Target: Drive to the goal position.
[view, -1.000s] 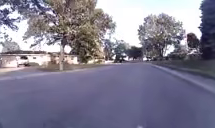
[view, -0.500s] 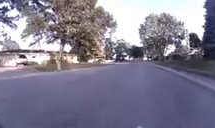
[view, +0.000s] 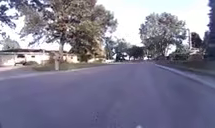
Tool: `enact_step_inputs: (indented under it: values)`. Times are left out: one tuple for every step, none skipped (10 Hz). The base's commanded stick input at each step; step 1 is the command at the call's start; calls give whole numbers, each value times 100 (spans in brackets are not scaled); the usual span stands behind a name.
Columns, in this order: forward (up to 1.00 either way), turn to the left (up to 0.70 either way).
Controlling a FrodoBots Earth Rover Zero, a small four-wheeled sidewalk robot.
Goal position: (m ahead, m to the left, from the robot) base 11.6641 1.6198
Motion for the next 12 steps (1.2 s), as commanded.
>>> enact_step_inputs:
  values:
    - [100, 0]
    - [100, 0]
    - [100, 0]
    - [100, 0]
    - [100, 0]
    - [100, 0]
    - [100, 0]
    - [100, 0]
    - [100, 0]
    - [100, 0]
    - [100, 1]
    - [100, 3]
